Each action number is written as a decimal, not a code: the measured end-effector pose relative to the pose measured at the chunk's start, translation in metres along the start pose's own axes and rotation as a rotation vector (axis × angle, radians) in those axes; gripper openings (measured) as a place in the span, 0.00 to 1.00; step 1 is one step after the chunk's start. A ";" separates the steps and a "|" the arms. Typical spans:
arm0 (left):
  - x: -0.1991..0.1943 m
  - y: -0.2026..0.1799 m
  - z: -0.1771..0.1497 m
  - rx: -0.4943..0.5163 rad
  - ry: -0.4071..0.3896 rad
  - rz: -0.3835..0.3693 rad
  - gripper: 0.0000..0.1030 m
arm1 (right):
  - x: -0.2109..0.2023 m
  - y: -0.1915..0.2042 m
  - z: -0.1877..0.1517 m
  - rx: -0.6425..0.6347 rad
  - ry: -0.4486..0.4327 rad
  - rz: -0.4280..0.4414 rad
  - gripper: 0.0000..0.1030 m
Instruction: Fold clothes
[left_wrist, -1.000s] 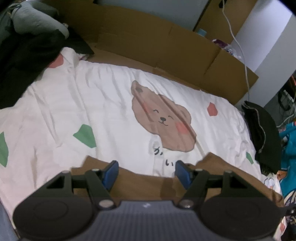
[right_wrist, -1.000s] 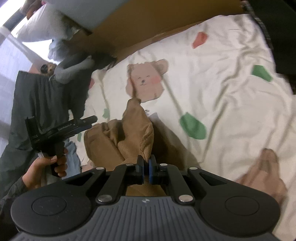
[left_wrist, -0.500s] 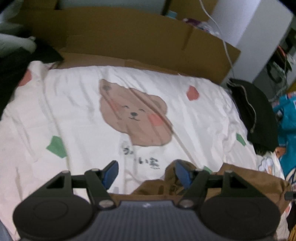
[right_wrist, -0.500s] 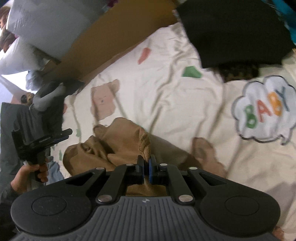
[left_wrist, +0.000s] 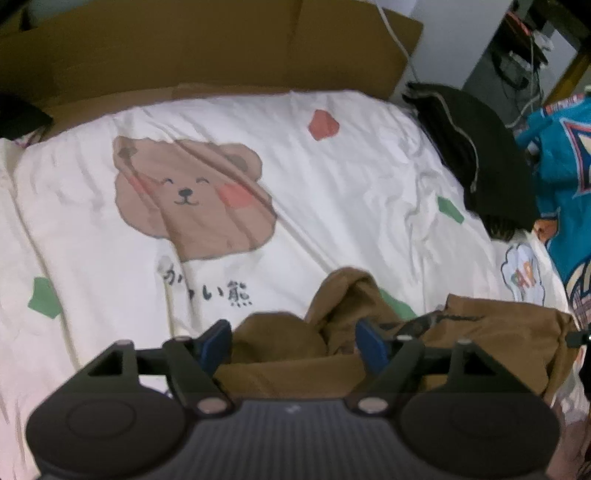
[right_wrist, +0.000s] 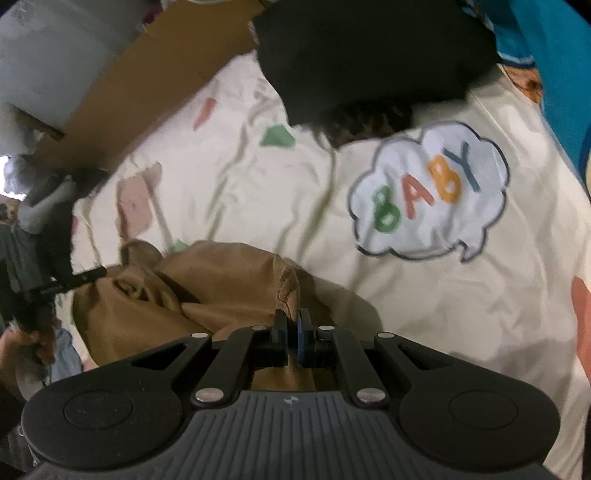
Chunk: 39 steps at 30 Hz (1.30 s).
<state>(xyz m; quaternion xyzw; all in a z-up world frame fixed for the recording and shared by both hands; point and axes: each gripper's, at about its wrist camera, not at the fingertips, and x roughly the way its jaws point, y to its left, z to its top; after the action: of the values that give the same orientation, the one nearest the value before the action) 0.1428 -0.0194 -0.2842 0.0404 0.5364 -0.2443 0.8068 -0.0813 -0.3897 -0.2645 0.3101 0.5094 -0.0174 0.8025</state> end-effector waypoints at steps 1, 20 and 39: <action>0.003 -0.001 -0.001 0.004 0.016 -0.003 0.76 | 0.001 -0.001 -0.001 -0.005 0.002 -0.006 0.02; 0.007 0.009 -0.062 -0.034 0.105 -0.160 0.37 | 0.040 0.020 0.033 -0.132 0.010 -0.036 0.42; -0.003 0.007 -0.104 -0.062 0.119 -0.218 0.34 | 0.138 0.082 0.049 -0.470 0.145 -0.048 0.51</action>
<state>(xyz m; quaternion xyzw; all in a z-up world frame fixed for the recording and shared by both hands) 0.0572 0.0214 -0.3267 -0.0289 0.5917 -0.3108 0.7433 0.0525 -0.3090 -0.3255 0.1031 0.5629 0.1046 0.8134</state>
